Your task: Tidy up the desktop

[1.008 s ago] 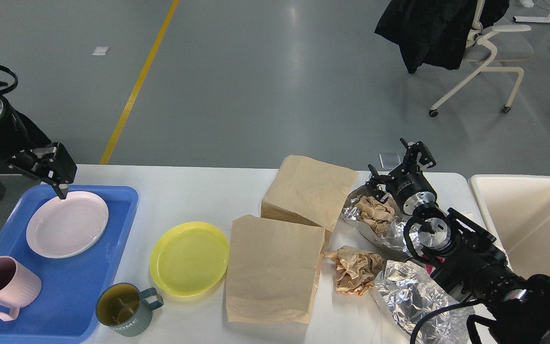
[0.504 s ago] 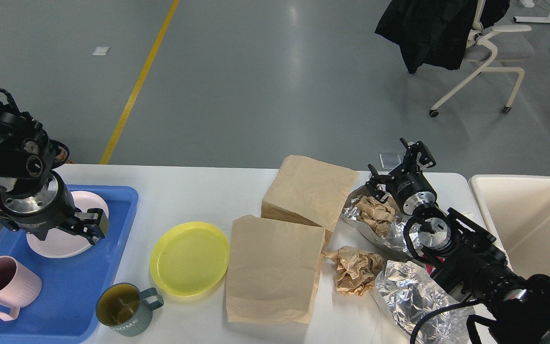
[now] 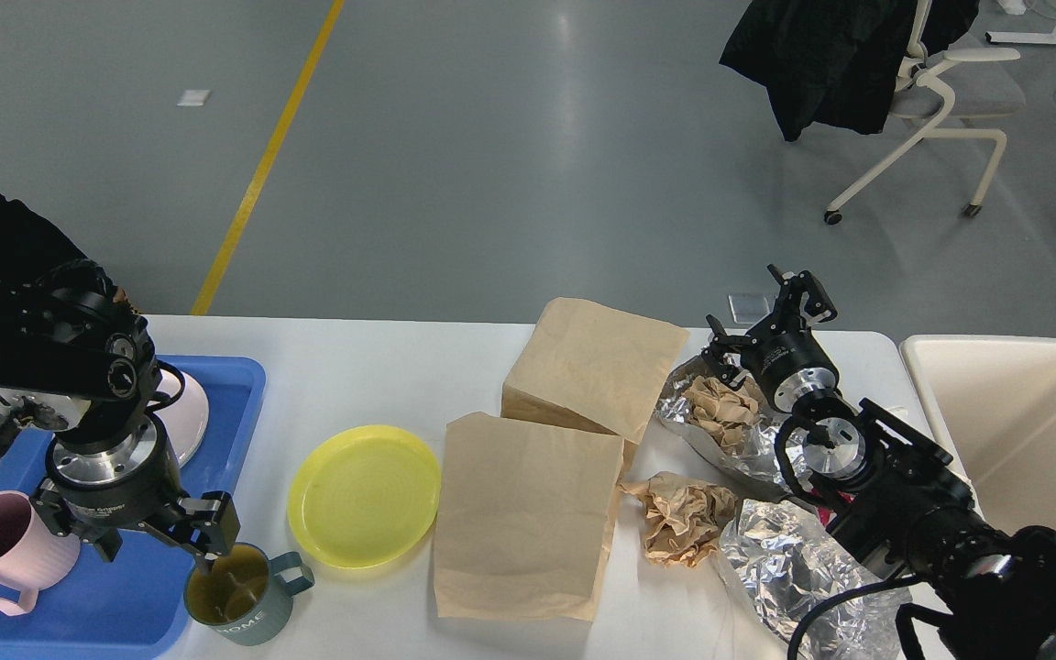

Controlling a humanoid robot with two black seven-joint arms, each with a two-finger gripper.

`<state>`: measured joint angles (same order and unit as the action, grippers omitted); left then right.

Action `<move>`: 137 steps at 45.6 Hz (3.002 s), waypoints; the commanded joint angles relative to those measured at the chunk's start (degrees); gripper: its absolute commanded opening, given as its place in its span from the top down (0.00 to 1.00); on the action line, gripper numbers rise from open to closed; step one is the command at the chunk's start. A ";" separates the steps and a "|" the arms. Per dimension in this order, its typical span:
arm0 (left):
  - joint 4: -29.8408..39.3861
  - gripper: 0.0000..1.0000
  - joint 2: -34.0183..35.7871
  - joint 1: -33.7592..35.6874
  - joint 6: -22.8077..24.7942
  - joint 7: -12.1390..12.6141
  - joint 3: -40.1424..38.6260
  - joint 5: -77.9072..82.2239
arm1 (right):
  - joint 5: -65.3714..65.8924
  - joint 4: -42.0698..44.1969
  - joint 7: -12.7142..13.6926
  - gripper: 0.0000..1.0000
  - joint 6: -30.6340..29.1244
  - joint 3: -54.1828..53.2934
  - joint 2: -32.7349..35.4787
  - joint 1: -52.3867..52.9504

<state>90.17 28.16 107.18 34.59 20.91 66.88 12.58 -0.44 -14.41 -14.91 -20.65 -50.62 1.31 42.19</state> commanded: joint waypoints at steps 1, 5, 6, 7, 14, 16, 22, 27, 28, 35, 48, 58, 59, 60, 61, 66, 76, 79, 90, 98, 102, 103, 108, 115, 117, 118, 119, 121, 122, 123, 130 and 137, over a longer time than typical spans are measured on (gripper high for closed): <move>-1.23 0.12 -0.65 -1.88 0.31 0.19 -0.34 -0.10 | 0.00 0.00 -0.03 0.00 0.00 0.00 0.00 0.00; -2.54 0.11 -0.91 -4.08 0.31 0.27 -0.52 -0.10 | 0.00 0.00 -0.03 0.00 0.00 0.00 0.00 0.00; -2.98 0.11 -1.00 -4.52 0.31 0.27 -0.52 -0.19 | 0.00 0.00 -0.03 0.00 0.00 0.00 0.00 0.00; -3.42 0.11 -1.17 -4.87 0.31 0.27 -0.52 -0.19 | 0.00 0.00 -0.03 0.00 0.00 0.00 0.00 0.00; -6.41 0.10 -2.76 -7.68 0.31 0.27 -0.43 -0.19 | 0.00 0.00 0.06 0.00 0.00 0.00 0.00 0.00; -7.20 0.09 -3.37 -8.04 0.22 0.27 -0.43 -0.19 | 0.00 0.00 -0.03 0.00 0.00 0.00 0.00 0.00; -8.43 0.09 -3.73 -8.83 0.22 0.27 -0.43 -0.19 | 0.00 0.00 -0.03 0.00 0.00 0.00 0.00 0.00; -8.96 0.09 -3.81 -9.44 0.13 0.27 -0.43 -0.28 | 0.00 0.00 0.06 0.00 0.00 0.00 0.00 0.00; -9.05 0.09 -3.99 -9.62 0.04 0.27 -0.43 -0.28 | 0.00 0.00 0.06 0.00 0.00 0.00 0.00 0.00; -11.59 0.09 -6.27 -11.81 -0.31 0.27 -0.52 -0.28 | 0.00 0.00 -0.03 0.00 0.00 0.00 0.00 0.00; -16.78 0.09 -8.73 -15.60 -0.57 0.27 -0.52 -0.28 | 0.00 0.00 -0.03 0.00 0.08 0.00 0.00 0.00; -17.40 0.09 -10.14 -16.91 -1.01 0.27 -0.52 -0.36 | 0.00 0.00 -0.03 0.00 0.00 0.00 0.00 0.00; -17.66 0.09 -10.32 -17.09 -1.19 0.27 -0.52 -0.36 | 0.00 0.00 -0.03 0.00 0.08 0.00 0.00 0.00; -17.92 0.09 -10.40 -17.35 -1.27 0.27 -0.52 -0.36 | 0.00 0.00 -0.03 0.00 0.00 0.00 0.00 0.00; -18.28 0.09 -10.75 -17.53 -1.45 0.27 -0.52 -0.36 | 0.00 0.00 -0.03 0.00 0.00 0.00 0.00 0.00; -20.47 0.09 -12.34 -19.20 -1.54 0.36 -0.52 -0.36 | 0.00 0.00 0.06 0.00 0.08 0.00 0.00 0.00; -23.20 0.10 -13.39 -21.13 -2.06 0.27 -0.70 -0.36 | 0.00 0.00 -0.03 0.00 0.00 0.00 0.00 0.00; -23.20 0.10 -13.48 -21.48 -3.64 0.27 -1.22 -0.45 | 0.00 0.00 0.06 0.00 0.00 0.00 0.00 0.00; -23.11 0.11 -12.78 -22.63 -6.37 -0.52 -2.98 -0.54 | 0.00 0.00 -0.03 0.00 0.00 0.00 0.00 0.00; -23.11 0.11 -12.60 -22.63 -6.46 -0.61 -3.16 -0.72 | 0.00 0.00 0.06 0.00 0.00 0.00 0.00 0.00; -23.11 0.10 -12.60 -22.63 -6.29 -0.61 -3.25 -0.72 | 0.00 0.00 0.06 0.00 0.00 0.00 0.00 0.00; -23.11 0.11 -12.60 -22.63 -6.37 -0.61 -3.16 -0.63 | 0.00 0.00 -0.03 0.00 0.00 0.00 0.00 0.00; -23.02 0.21 -12.60 -22.63 -5.94 -0.17 -3.16 -0.54 | 0.00 0.00 0.06 0.00 0.00 0.00 0.00 0.00; -23.02 0.59 -12.69 -22.54 -2.60 0.36 -3.16 -0.54 | 0.00 0.00 -0.03 0.00 0.08 0.00 0.00 0.00; -23.02 0.69 -12.69 -22.54 -1.81 0.45 -3.16 -0.63 | 0.00 0.00 0.06 0.00 0.00 0.00 0.00 -0.09; -23.02 0.76 -12.69 -22.54 -1.54 0.62 -3.16 -0.63 | 0.00 0.00 0.06 0.00 0.00 0.00 0.00 0.00; -23.02 0.80 -12.69 -22.54 -1.28 0.89 -3.16 -0.63 | 0.00 0.00 -0.03 0.00 0.08 0.00 0.00 -0.09; -23.02 0.89 -12.69 -22.54 -0.93 1.24 -3.16 -0.72 | 0.00 0.00 0.06 0.00 0.00 0.00 0.00 0.00; -23.02 0.98 -12.69 -22.63 -0.75 1.50 -3.16 -0.72 | 0.00 0.00 0.06 0.00 0.00 0.00 0.00 0.00; -23.02 1.00 -12.69 -22.63 -0.75 1.68 -3.16 -0.72 | 0.00 0.00 0.06 0.00 0.08 0.00 0.00 0.00; -23.11 1.00 -12.78 -22.63 -1.80 1.68 -3.24 -0.80 | 0.00 0.00 -0.03 0.00 0.00 0.00 0.00 0.00; -23.11 1.00 -12.78 -22.72 -2.33 1.68 -3.25 -0.80 | 0.00 0.00 -0.03 0.00 0.00 0.00 0.00 0.00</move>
<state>67.07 15.39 84.52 32.78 22.58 63.67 11.78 -0.44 -14.41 -14.89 -20.63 -50.62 1.31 42.19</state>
